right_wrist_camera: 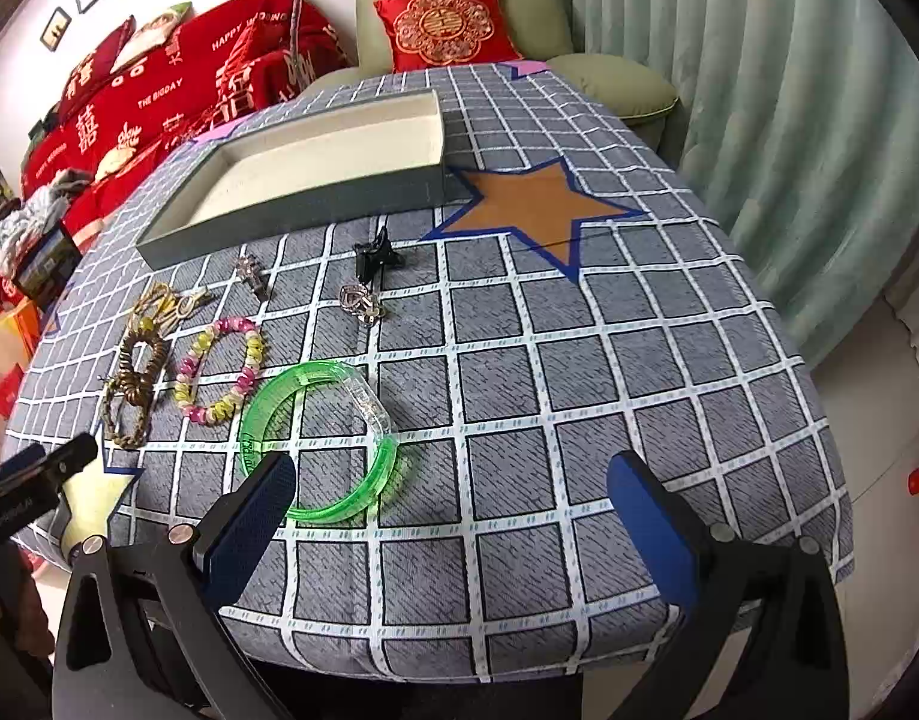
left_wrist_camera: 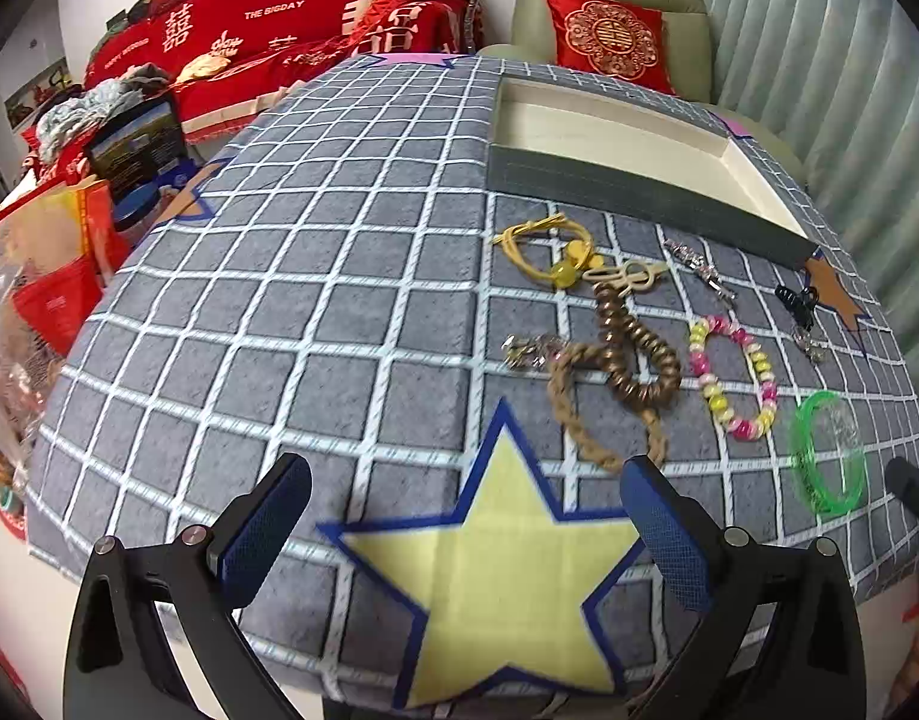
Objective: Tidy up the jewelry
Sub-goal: 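Grasp the green bangle by its clear clasp with the right tool, then grasp the pink-and-yellow beaded bracelet with the left tool while the right holds the green bangle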
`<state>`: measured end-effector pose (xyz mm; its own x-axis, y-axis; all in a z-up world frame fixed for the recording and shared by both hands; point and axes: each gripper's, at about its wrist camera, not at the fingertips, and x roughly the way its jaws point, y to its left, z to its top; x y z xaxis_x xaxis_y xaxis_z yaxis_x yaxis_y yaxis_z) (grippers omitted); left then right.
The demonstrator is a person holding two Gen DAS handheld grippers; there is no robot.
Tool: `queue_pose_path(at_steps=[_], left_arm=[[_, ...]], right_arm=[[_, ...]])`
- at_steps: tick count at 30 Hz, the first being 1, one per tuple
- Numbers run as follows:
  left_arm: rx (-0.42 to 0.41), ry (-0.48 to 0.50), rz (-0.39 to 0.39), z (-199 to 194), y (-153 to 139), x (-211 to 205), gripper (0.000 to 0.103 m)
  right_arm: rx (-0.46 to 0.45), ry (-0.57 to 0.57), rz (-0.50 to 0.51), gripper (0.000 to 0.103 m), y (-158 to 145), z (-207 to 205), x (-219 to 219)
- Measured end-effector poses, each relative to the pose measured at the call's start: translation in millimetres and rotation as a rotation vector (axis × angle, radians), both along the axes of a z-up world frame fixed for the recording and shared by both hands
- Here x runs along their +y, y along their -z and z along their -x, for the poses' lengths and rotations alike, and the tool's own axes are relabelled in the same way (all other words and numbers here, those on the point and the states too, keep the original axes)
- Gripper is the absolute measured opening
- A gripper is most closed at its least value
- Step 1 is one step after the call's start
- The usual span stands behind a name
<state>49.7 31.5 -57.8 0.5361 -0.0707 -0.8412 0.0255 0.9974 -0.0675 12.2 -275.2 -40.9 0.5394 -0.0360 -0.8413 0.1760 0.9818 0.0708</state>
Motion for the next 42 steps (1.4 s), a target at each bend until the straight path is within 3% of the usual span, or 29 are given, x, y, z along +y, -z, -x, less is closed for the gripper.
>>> queue_pose_path(at_steps=[5, 7, 12, 14, 17, 19, 21, 22, 24, 30, 42], left_arm=[[0.007, 0.029, 0.006, -10.4, 3.5, -10.3, 0.103], [0.015, 0.039, 0.005, -13.5, 5.1, -14.3, 0.094], [0.025, 0.048, -0.016, -18.5, 8.8, -22.8, 0.089], [0.025, 0.057, -0.022, -19.1, 8.6, -26.2, 0.085], [0.012, 0.084, -0.042, -18.3, 6.8, -32.1, 0.066], [0.004, 0.104, -0.039, -17.5, 5.0, -35.3, 0.038], [0.002, 0.128, -0.025, -15.7, 3.8, -36.5, 0.019], [0.002, 0.134, -0.004, -14.9, 3.4, -35.1, 0.019], [0.006, 0.135, 0.049, -12.8, 2.0, -29.0, 0.019], [-0.033, 0.13, 0.136, -1.7, -13.3, -11.9, 0.019], [-0.128, 0.158, 0.162, 1.1, -52.3, -4.6, 0.019]], right_arm=[[0.026, -0.05, 0.011, 0.1, 6.4, -15.6, 7.1], [0.042, -0.065, 0.014, 0.095, 10.4, -20.9, 11.4], [0.093, -0.089, 0.029, 0.076, 22.5, -29.7, 18.6], [0.092, -0.105, 0.057, 0.073, 22.6, -28.8, 22.7], [0.09, -0.119, 0.068, 0.07, 23.3, -29.7, 26.9], [0.09, -0.123, 0.07, 0.065, 22.7, -29.9, 27.4], [0.085, -0.127, 0.07, 0.049, 21.6, -29.7, 28.1], [0.082, -0.127, 0.071, 0.042, 21.0, -29.9, 28.6], [0.08, -0.127, 0.055, 0.014, 20.2, -29.7, 27.0], [0.07, -0.099, -0.029, 0.012, 15.1, -28.1, 14.7], [0.003, -0.103, -0.074, 0.012, -12.2, -26.8, 12.8]])
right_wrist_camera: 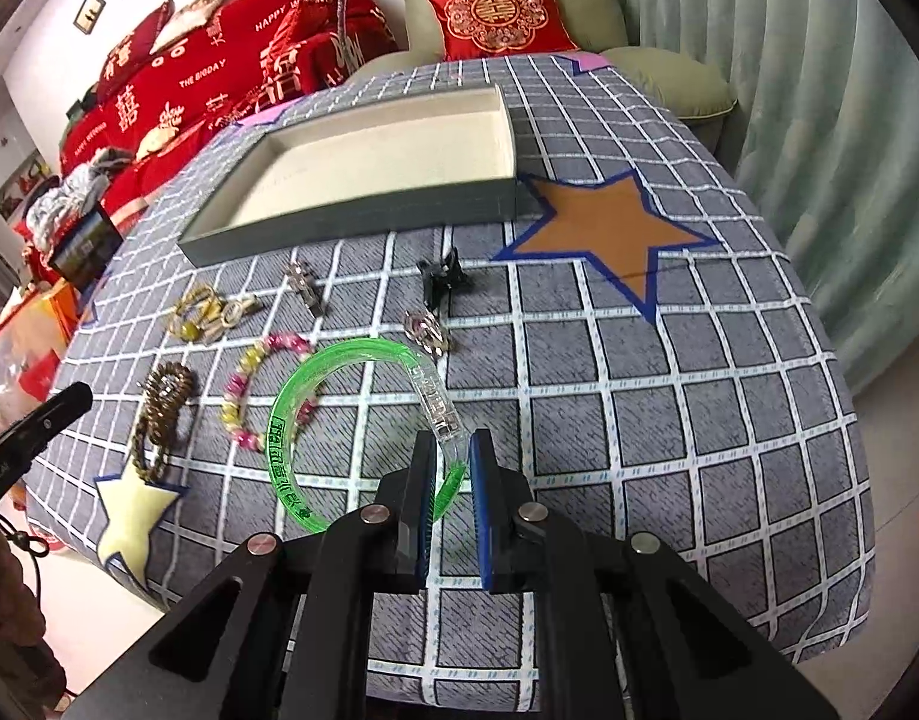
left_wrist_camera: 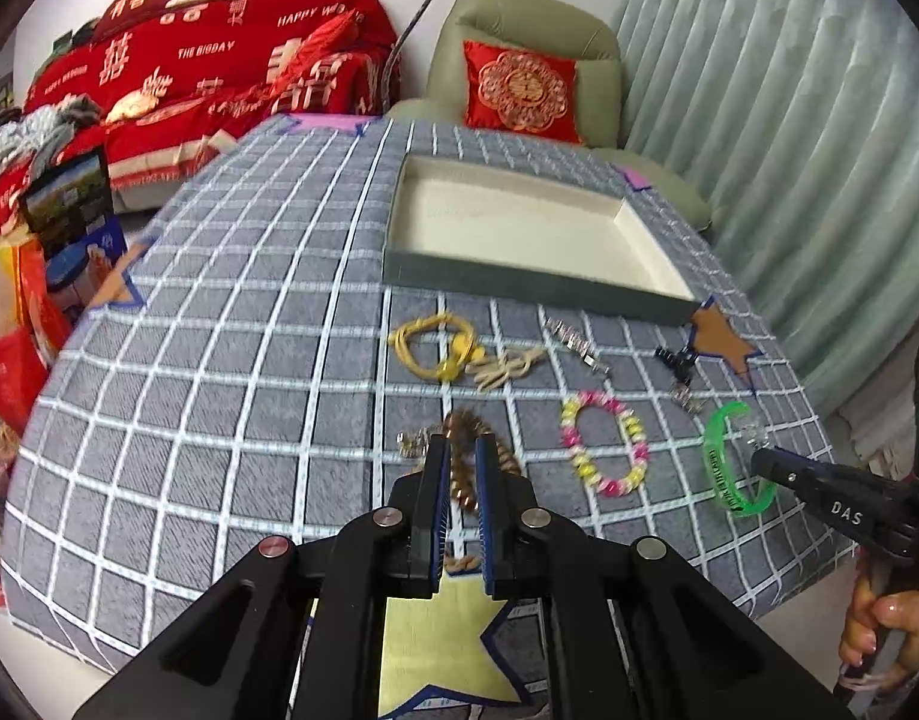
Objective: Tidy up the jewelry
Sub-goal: 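Grasp the pink-and-yellow beaded bracelet with the left tool while the right holds the green bangle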
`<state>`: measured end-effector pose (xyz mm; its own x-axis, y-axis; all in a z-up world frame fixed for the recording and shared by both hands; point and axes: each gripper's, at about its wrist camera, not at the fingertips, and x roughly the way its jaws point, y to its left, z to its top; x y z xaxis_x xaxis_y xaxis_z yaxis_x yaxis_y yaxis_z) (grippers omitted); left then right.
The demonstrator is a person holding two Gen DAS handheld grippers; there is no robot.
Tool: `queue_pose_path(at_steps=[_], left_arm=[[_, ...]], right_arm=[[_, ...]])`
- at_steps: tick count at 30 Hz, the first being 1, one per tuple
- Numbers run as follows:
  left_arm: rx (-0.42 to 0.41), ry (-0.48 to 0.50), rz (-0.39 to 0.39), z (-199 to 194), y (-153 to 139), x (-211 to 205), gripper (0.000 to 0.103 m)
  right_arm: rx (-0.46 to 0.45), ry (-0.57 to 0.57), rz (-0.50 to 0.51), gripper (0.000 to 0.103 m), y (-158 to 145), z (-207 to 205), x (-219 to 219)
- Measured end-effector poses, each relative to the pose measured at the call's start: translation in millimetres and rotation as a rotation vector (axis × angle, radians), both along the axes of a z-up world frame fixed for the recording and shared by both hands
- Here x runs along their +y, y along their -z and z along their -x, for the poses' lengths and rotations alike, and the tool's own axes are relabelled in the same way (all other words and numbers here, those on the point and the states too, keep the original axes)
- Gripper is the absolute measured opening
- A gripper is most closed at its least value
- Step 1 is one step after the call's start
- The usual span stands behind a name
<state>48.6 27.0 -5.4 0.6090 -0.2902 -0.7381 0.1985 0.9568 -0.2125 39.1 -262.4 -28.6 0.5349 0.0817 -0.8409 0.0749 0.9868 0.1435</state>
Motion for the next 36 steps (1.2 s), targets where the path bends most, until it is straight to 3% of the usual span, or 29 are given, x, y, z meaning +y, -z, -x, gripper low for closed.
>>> queue_pose_path(at_steps=[4, 9, 16, 17, 18, 19, 21, 25, 29, 32, 33, 36], left_arm=[[-0.012, 0.002, -0.011, -1.0, -5.5, 0.7, 0.019], [0.036, -0.026, -0.103, -1.8, 13.8, -1.4, 0.019], [0.024, -0.061, -0.109, -4.3, 13.1, 1.5, 0.02], [0.028, -0.065, -0.104, -5.2, 12.7, 1.5, 0.028], [0.029, -0.066, -0.102, -5.9, 12.4, 1.5, 0.071], [0.021, -0.078, -0.108, -5.4, 11.2, 0.6, 0.103], [-0.025, -0.081, -0.13, 0.9, 6.7, -6.2, 0.103], [-0.041, -0.009, -0.198, -0.1, 8.0, -34.7, 0.103], [-0.031, 0.118, -0.235, -6.3, 16.0, -75.4, 0.103], [-0.057, 0.236, -0.305, -4.3, 22.2, -112.1, 0.103], [-0.063, 0.265, -0.333, -3.5, 23.9, -122.0, 0.096], [-0.058, 0.342, -0.377, -2.6, 33.3, -148.0, 0.093]], right_arm=[[-0.004, -0.008, -0.004, 0.012, -1.7, 0.0, 3.0], [0.012, -0.01, -0.015, 0.012, 3.7, 0.7, 3.7], [0.018, -0.002, -0.031, 0.012, 6.9, 2.1, 1.7], [0.017, -0.001, -0.034, 0.012, 7.1, 2.5, 1.2], [0.017, 0.0, -0.035, 0.012, 7.0, 2.8, 0.9], [0.016, 0.001, -0.037, 0.012, 6.9, 3.2, 0.5], [0.013, 0.006, -0.039, 0.012, 6.1, 3.9, -1.8], [0.01, 0.024, -0.043, 0.012, 5.2, 4.6, -11.6], [0.009, 0.051, -0.049, 0.012, 3.8, 8.7, -24.0], [0.01, 0.075, -0.054, 0.012, 3.6, 12.3, -34.9], [0.011, 0.084, -0.057, 0.012, 3.9, 13.3, -38.9], [0.012, 0.104, -0.063, 0.012, 5.2, 15.7, -48.3]])
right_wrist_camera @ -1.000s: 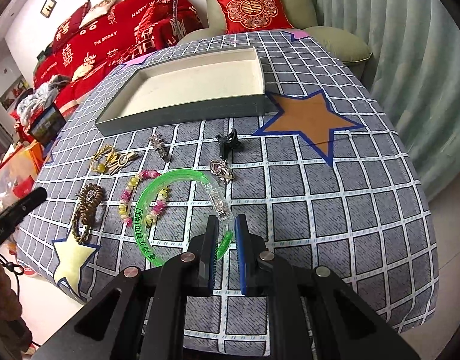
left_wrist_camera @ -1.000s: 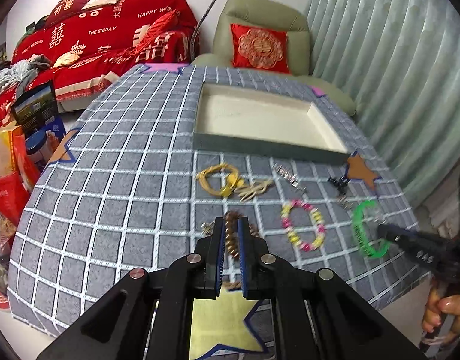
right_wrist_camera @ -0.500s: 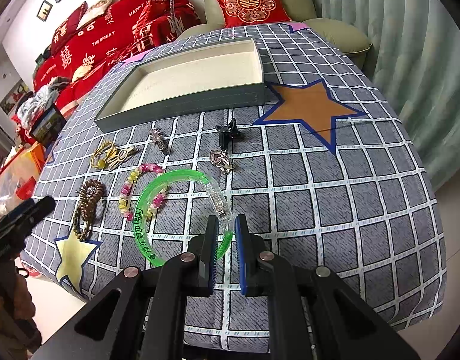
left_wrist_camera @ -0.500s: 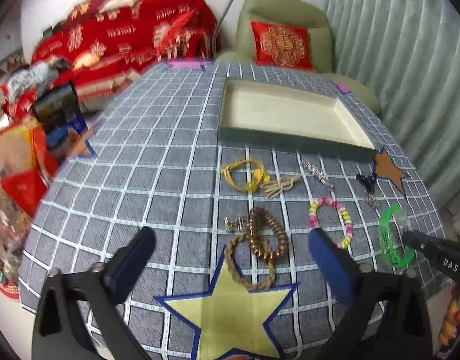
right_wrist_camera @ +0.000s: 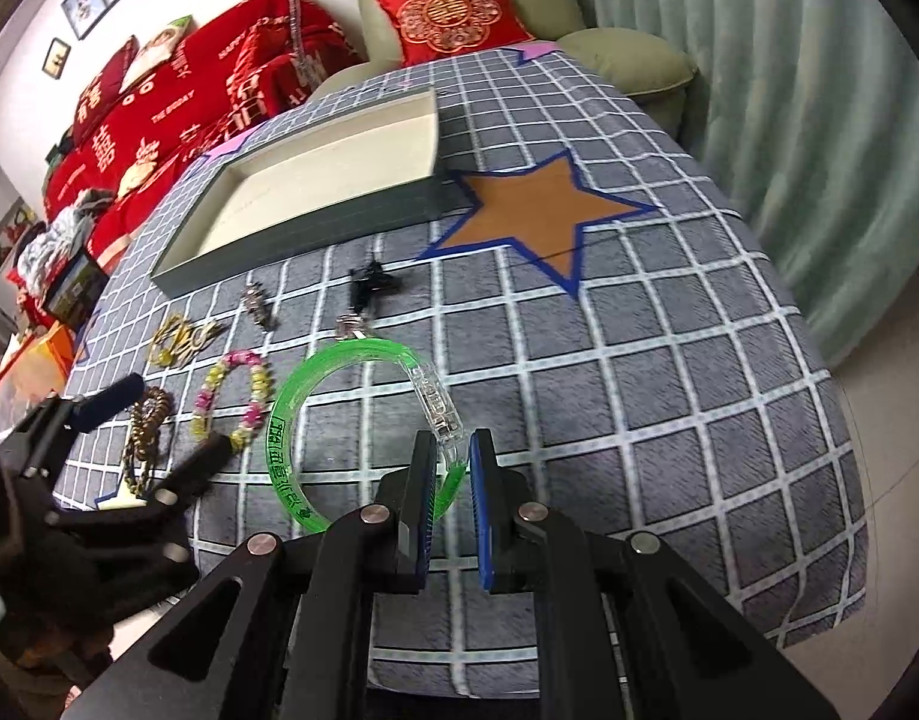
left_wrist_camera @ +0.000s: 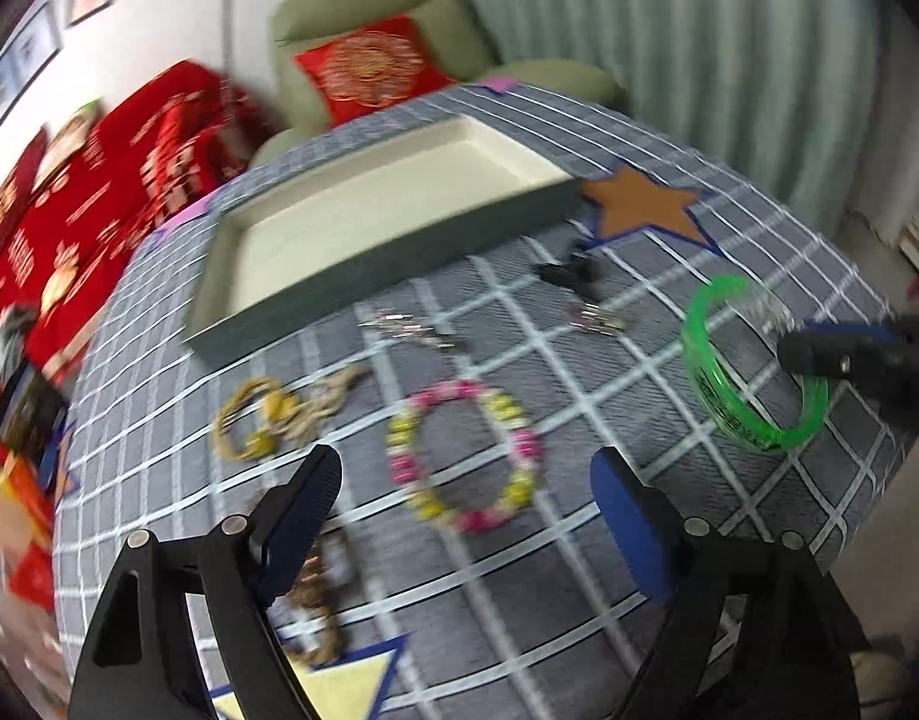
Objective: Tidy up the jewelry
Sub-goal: 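Grasp the pink-and-yellow beaded bracelet with the left tool while the right holds the green bangle, then carry both bracelets into the grey tray and lower them onto its floor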
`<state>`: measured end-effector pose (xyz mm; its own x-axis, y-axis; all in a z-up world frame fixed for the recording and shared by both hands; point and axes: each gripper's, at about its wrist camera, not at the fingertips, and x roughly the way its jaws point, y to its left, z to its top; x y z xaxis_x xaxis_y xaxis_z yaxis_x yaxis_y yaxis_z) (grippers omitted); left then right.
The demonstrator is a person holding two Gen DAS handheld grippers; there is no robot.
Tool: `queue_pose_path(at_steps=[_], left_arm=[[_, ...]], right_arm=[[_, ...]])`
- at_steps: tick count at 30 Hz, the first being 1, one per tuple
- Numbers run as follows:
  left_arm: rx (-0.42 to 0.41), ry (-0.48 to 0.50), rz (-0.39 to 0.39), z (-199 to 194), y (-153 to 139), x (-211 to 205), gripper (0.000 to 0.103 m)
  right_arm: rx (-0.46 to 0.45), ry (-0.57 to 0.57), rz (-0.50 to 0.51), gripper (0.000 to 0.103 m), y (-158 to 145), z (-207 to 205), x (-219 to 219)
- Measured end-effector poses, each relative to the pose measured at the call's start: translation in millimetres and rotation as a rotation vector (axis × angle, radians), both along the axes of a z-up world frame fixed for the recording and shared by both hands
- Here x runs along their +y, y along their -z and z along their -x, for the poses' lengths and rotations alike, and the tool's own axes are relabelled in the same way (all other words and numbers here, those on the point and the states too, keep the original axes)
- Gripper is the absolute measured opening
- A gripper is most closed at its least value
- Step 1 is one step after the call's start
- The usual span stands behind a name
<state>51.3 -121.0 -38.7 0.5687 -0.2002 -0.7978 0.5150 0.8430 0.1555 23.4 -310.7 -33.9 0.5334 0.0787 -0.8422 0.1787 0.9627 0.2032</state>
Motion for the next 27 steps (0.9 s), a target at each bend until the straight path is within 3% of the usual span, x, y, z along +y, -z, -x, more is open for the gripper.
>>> queue_pose_path(at_steps=[2, 4, 6, 8, 9, 10, 11, 13, 18, 27], left_arm=[[0.024, 0.012, -0.02, -3.9, 7.8, -9.8, 0.083], [0.065, 0.001, -0.035, -10.6, 16.1, -11.9, 0.08], [0.091, -0.014, 0.003, -15.2, 16.7, -6.8, 0.08], [0.118, -0.014, 0.029, -19.3, 16.1, -3.7, 0.069], [0.146, 0.001, 0.061, -20.8, 16.2, -2.3, 0.056], [0.172, 0.013, 0.096, -22.0, 15.5, 0.8, 0.032], [0.173, 0.014, 0.104, -22.6, 14.7, 1.8, 0.018], [0.174, 0.019, 0.113, -23.1, 13.9, 4.2, 0.018], [0.182, -0.008, 0.226, -19.4, -1.2, 23.3, 0.018], [0.074, -0.072, 0.353, -33.8, -60.2, 50.3, 0.018]], right_arm=[[-0.001, 0.011, -0.006, 0.012, 0.1, 1.4, -5.6], [-0.003, 0.016, -0.008, 0.012, 0.3, 2.5, -8.5], [-0.007, 0.02, -0.011, 0.012, -0.1, 2.8, -11.3], [-0.009, 0.021, -0.015, 0.012, 0.2, 1.8, -12.9], [-0.009, 0.021, -0.018, 0.012, 0.4, 1.2, -12.8], [-0.01, 0.019, -0.023, 0.012, 0.4, 0.1, -12.7], [-0.01, 0.018, -0.027, 0.012, 0.6, -0.9, -12.7], [-0.012, 0.015, -0.034, 0.012, -0.1, -1.9, -12.3], [-0.025, 0.002, -0.036, 0.012, -6.7, -9.8, -10.1], [-0.059, -0.052, -0.034, 0.012, -30.6, -46.2, 1.1]])
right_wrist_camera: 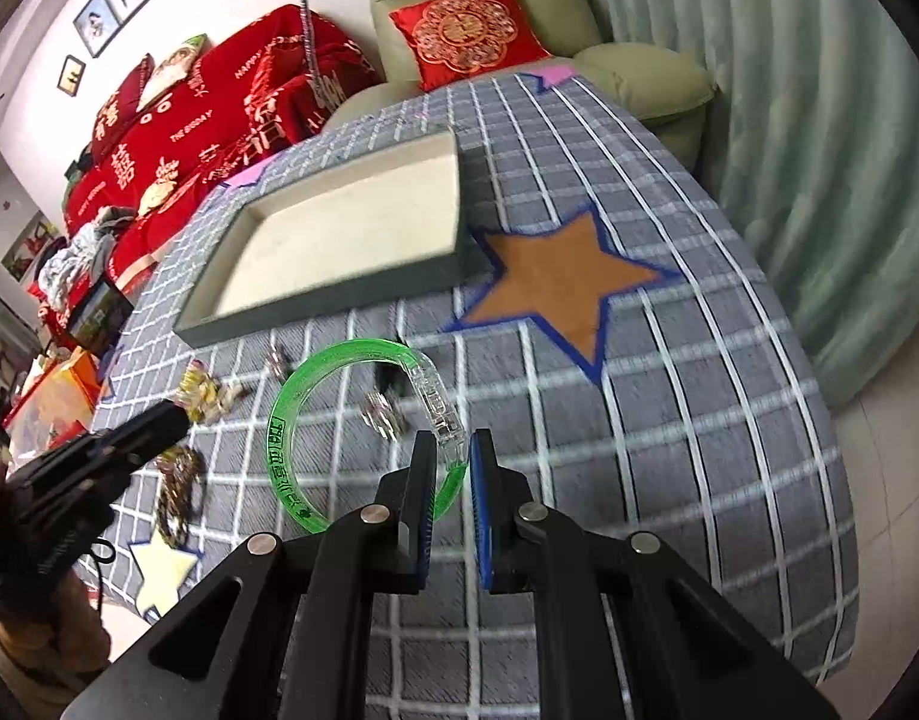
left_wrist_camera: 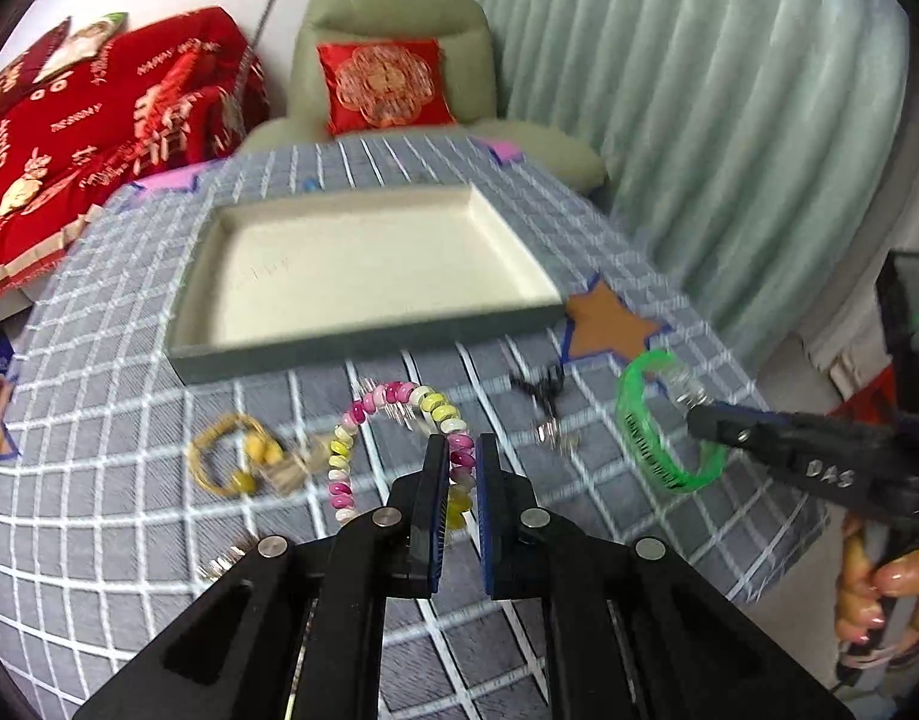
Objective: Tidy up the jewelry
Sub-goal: 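Carry both bracelets into the grey tray and lower them onto its floor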
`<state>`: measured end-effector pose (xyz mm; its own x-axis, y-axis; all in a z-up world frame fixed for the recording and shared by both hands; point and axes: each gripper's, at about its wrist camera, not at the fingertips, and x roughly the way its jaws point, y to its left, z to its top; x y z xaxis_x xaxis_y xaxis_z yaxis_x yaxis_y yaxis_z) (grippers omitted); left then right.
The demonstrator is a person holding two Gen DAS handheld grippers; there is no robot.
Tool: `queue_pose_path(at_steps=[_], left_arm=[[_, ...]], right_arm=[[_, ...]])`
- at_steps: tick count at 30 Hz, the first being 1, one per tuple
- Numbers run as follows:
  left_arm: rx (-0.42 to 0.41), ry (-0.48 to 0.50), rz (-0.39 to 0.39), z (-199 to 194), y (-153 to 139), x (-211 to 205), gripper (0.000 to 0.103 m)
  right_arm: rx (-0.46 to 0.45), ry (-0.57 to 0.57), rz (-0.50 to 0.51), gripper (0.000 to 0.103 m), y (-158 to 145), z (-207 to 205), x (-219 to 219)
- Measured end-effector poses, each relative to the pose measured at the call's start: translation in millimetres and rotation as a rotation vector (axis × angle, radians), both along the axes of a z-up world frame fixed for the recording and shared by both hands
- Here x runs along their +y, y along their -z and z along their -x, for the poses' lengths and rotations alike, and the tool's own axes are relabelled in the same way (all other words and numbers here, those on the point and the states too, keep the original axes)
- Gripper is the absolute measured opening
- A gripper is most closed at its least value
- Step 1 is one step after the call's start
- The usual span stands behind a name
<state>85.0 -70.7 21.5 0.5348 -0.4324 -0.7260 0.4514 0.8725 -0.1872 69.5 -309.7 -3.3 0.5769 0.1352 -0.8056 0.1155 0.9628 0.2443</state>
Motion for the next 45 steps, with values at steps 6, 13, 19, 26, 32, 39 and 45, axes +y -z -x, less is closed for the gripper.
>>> queue_pose_path(at_steps=[6, 13, 19, 26, 32, 39, 45], left_arm=[[-0.032, -0.045, 0.021, -32.2, -26.0, 15.6, 0.018], [-0.051, -0.096, -0.022, -88.4, -29.0, 21.3, 0.018], [-0.011, -0.125, -0.081, -145.1, -0.6, 9.1, 0.018], [0.027, -0.136, -0.15, -188.4, 34.4, -6.0, 0.018], [0.069, -0.141, -0.189, -204.4, 59.5, -11.7, 0.018], [0.072, -0.13, -0.247, -203.8, 74.3, -19.1, 0.018], [0.065, -0.141, -0.276, -204.4, 74.0, -22.2, 0.019]], right_arm=[[-0.033, -0.042, 0.001, 0.012, -22.5, -43.6, 8.5], [-0.03, -0.08, 0.045, 0.012, -31.8, -109.7, 19.5], [0.009, -0.107, 0.085, 0.012, -15.2, -163.0, 31.6], [0.085, -0.099, 0.084, 0.012, 21.0, -207.8, 32.6], [0.132, -0.107, 0.108, 0.012, 44.4, -225.4, 35.8], [0.141, -0.113, 0.135, 0.012, 55.4, -223.9, 40.2], [0.136, -0.116, 0.134, 0.015, 54.4, -221.0, 39.5]])
